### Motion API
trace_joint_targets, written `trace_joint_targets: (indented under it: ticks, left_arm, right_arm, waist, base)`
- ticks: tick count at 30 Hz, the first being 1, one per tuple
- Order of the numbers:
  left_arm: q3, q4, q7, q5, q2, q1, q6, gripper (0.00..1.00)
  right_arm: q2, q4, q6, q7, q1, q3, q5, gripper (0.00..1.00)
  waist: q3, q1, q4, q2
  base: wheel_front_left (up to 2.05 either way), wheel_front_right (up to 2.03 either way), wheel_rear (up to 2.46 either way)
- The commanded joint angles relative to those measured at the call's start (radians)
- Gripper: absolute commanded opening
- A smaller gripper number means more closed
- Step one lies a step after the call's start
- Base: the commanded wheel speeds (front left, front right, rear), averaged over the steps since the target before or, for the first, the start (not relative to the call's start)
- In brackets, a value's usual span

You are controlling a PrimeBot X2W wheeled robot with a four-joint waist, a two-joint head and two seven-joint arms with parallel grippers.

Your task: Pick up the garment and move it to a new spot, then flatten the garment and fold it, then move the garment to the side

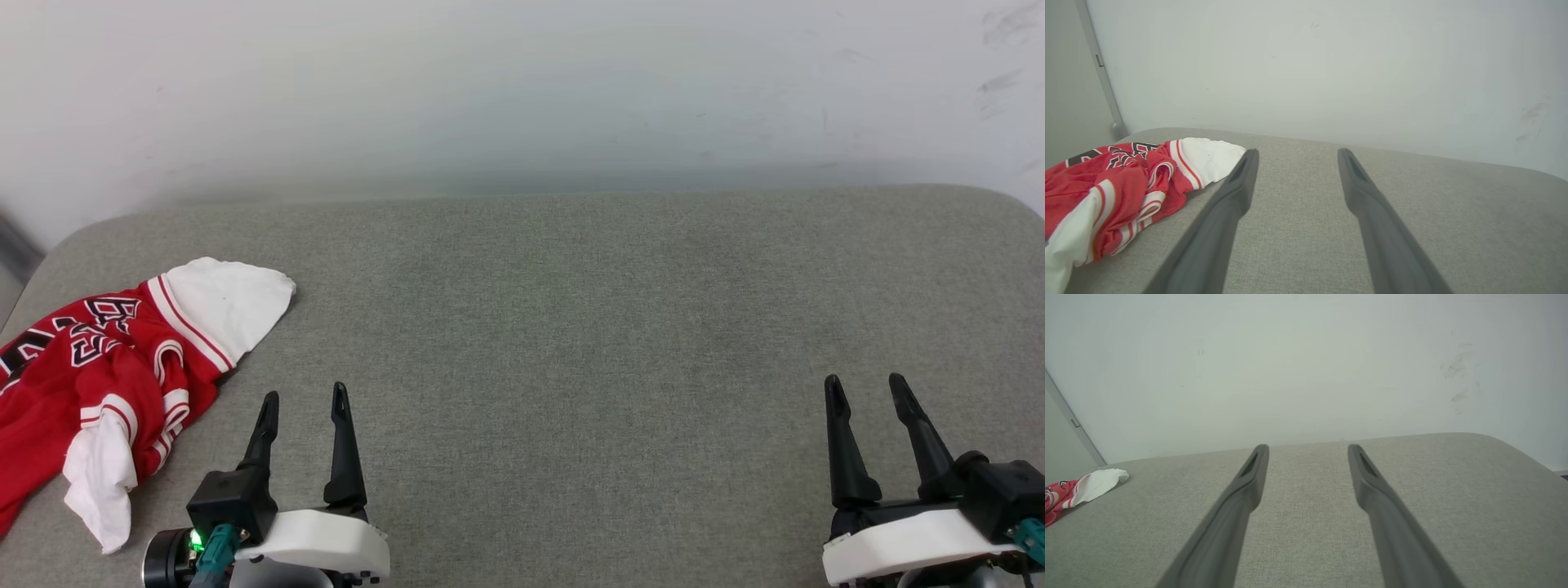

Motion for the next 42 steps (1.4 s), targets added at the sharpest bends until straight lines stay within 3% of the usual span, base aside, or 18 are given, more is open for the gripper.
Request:
trace_joint_targets:
  ticks: [1,23,42]
  left_arm:
    - [0.004,-0.007,-0.010,0.017,-0.003,0.005,-0.005,1.00]
    - [0.042,0.001,-0.050,0.151,-0.027,0.026,-0.052,1.00]
    - [0.048,0.034,-0.048,0.072,-0.028,0.020,-0.070,1.00]
  right_arm:
    - [0.001,-0.009,0.000,-0.009,0.010,-0.001,-0.015,1.00]
    - [0.002,-0.005,0.000,-0.049,0.030,-0.009,-0.098,1.00]
    - [0.002,0.014,0.000,-0.048,0.028,-0.015,-0.048,1.00]
  waist:
    - [0.000,0.0000,0.000,0.0000]
    - [0.003,0.0000,-0.002,0.0000]
    - [0.006,0.0000,0.001,0.0000]
  base:
    - [0.00,0.00,0.00]
    - [0.00,0.00,0.00]
    - [0.00,0.00,0.00]
